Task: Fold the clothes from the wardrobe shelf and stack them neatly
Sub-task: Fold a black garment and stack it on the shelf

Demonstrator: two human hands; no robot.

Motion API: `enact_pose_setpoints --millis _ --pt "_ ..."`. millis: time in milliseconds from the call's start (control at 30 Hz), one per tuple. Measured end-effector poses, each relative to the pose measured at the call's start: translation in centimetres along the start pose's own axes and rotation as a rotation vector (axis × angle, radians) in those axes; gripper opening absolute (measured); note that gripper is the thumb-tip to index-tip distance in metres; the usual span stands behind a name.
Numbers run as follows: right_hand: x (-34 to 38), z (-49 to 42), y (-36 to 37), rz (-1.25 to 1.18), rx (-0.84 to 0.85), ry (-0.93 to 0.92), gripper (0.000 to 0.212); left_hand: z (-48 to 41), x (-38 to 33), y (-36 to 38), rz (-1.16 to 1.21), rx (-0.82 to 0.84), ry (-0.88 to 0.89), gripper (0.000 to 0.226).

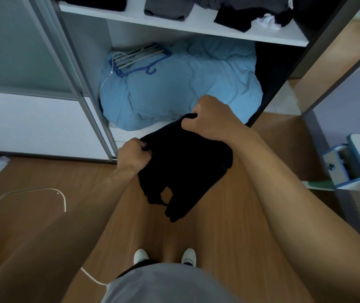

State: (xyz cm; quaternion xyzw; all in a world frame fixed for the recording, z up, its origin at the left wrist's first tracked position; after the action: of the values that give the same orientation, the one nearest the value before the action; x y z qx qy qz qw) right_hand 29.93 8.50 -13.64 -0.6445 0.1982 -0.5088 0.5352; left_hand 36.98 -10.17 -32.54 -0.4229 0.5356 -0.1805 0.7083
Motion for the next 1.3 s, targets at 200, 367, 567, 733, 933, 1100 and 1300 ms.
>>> enact_pose_setpoints --millis 200,367,567,733,933,1100,1300 --pt "0.0 1.2 0.8 -0.163 0.151 -0.054 0.058 0.5 3.1 0.1 -0.024 -0.005 -0.109 0.026" --pt "0.4 1.9 1.2 -0.252 0.118 -0.076 0.057 0.9 5.5 0.8 -0.065 0.117 -0.224 0.014" --pt "-1.5 0.9 0.7 -0.033 0.081 0.005 0.065 1.8 7.4 -0.7 0.643 -0.147 -0.265 0.032" --pt "-5.2 -0.3 1.6 0.070 0.069 0.187 0.025 1.9 8.3 -3.0 0.782 -0.242 -0.288 0.029" --pt "-7.0 -0.2 2.0 -0.115 0.040 0.216 0.034 1.2 7.9 -4.5 0.604 -0.117 -0.152 0.050" --pt "-7.3 -0.2 2.1 -0.049 0.058 0.218 0.063 0.3 6.4 -5.5 0.397 -0.042 -0.018 0.029" --pt "-7.5 -0.5 1.2 0.029 0.052 0.303 0.041 0.3 5.0 -4.5 0.267 0.232 0.099 0.035"
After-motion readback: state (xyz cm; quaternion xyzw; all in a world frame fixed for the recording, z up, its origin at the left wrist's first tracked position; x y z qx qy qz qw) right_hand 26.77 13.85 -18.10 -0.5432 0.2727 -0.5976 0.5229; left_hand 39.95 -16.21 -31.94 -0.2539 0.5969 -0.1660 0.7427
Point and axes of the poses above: each hand's wrist, its own z-axis away from the middle knuckle, its own y-axis out of the palm, x = y × z, the point moved 7 cm from there along -z, towards the middle knuckle, and after that the axes turned 9 degrees about y, right-handed, at the moved point
